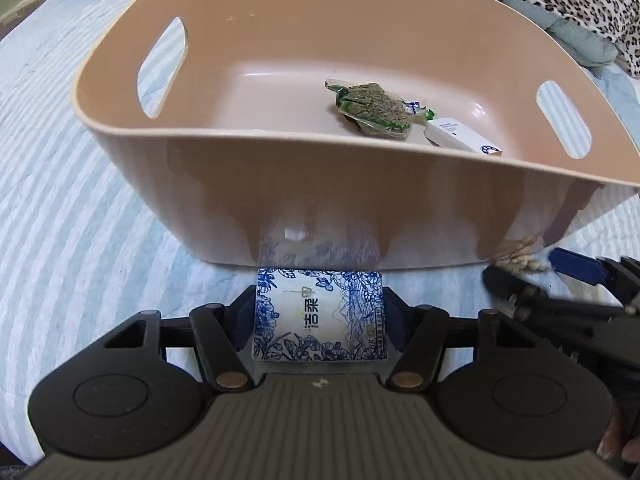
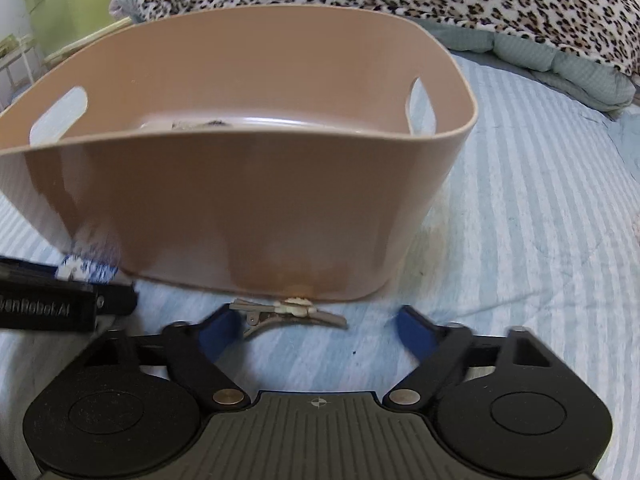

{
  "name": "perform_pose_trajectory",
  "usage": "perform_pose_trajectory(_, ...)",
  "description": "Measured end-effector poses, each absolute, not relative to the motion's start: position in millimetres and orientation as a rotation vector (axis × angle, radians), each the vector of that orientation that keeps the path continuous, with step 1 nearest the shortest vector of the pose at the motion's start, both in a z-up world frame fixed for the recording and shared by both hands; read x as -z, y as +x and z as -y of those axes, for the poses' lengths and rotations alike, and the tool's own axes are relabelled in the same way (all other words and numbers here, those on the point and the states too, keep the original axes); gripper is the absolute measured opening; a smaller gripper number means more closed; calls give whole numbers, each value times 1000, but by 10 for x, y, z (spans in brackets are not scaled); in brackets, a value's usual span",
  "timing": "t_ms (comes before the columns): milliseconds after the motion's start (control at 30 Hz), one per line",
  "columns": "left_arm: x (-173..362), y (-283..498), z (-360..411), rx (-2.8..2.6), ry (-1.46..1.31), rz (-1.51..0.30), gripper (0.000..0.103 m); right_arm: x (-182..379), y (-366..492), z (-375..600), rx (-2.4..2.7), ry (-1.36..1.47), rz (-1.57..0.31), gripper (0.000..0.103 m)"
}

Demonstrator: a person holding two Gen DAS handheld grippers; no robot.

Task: Organize objects
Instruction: 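Grasp the blue-and-white box with the left tool while the right tool grasps the metal hair clip, then lift the patterned box and hair clip over the basket and open both tools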

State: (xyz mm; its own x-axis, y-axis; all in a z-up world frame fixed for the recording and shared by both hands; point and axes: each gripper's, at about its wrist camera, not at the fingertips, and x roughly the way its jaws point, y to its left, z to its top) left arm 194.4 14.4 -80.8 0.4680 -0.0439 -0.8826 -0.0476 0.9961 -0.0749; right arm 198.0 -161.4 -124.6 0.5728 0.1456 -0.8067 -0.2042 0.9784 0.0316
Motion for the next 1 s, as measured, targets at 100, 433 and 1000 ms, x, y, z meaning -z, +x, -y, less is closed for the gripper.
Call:
perform_pose_trajectory(100, 778, 1888, -136, -10, -75, -1078, 64, 1201, 1945, 1636, -211, -59, -939, 52)
perform_pose_trajectory(433, 370, 1523, -138, 28, -38, -995, 64, 947, 1557, 1735, -233, -47, -906, 52)
perform_pose_trajectory(1000, -597, 1416, -34, 61, -1, -722, 64, -345, 1413, 1938, -292, 34, -595, 52)
